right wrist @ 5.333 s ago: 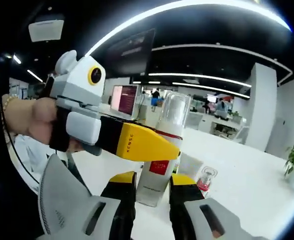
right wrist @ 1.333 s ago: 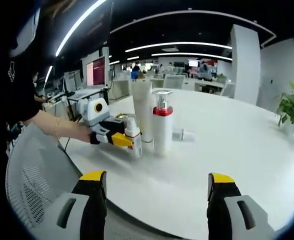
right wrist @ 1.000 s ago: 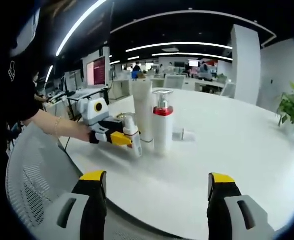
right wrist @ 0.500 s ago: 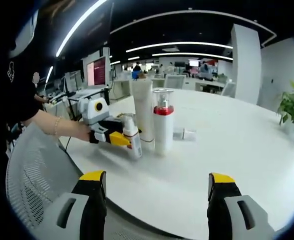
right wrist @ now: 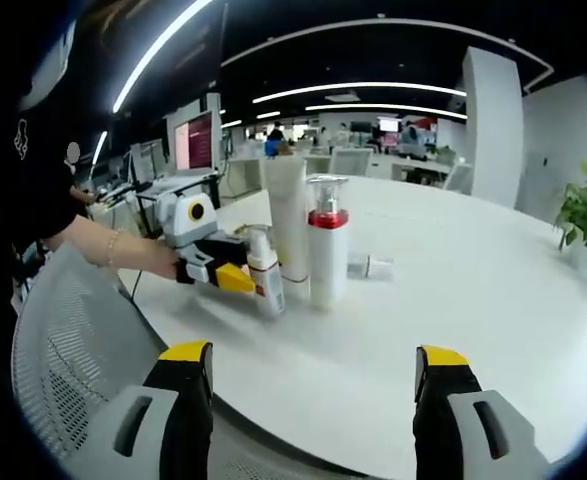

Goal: Arrange the skincare products in the storage area until every visible bottle or jar stands upright without overlapping.

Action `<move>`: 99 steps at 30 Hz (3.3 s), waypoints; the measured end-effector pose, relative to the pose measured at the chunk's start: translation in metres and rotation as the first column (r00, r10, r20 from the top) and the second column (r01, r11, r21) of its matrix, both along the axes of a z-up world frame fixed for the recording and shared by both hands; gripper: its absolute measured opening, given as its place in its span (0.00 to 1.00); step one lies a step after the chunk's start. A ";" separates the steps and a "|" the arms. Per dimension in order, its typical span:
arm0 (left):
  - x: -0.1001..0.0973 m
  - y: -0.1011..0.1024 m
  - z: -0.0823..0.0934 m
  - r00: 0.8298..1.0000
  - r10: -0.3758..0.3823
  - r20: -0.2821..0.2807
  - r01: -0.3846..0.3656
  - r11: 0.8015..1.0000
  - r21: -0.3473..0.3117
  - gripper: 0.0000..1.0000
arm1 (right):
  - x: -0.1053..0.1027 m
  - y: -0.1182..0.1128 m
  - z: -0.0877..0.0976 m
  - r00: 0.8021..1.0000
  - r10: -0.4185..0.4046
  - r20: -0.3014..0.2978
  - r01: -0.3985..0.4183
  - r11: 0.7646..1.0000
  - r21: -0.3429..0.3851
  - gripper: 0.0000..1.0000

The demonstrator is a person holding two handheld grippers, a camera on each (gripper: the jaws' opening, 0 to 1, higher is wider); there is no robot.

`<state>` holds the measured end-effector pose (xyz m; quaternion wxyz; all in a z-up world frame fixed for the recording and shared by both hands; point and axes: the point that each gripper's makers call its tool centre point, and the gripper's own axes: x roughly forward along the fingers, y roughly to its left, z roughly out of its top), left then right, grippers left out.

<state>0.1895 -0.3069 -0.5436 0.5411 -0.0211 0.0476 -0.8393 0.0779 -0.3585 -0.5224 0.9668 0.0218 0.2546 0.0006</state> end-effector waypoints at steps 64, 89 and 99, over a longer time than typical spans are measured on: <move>0.024 0.135 0.058 0.835 0.545 -0.068 -0.473 0.776 0.418 0.89 | -0.004 0.020 0.008 0.989 0.146 -0.012 -0.144 0.986 0.088 0.86; -0.013 0.153 0.061 0.827 0.562 -0.005 -0.491 0.726 0.482 0.99 | 0.000 0.029 0.010 0.989 0.149 0.016 -0.150 0.969 0.197 0.89; -0.012 0.151 0.056 0.818 0.574 0.014 -0.499 0.700 0.511 0.99 | 0.001 0.029 0.012 0.989 0.147 0.033 -0.151 0.970 0.188 0.95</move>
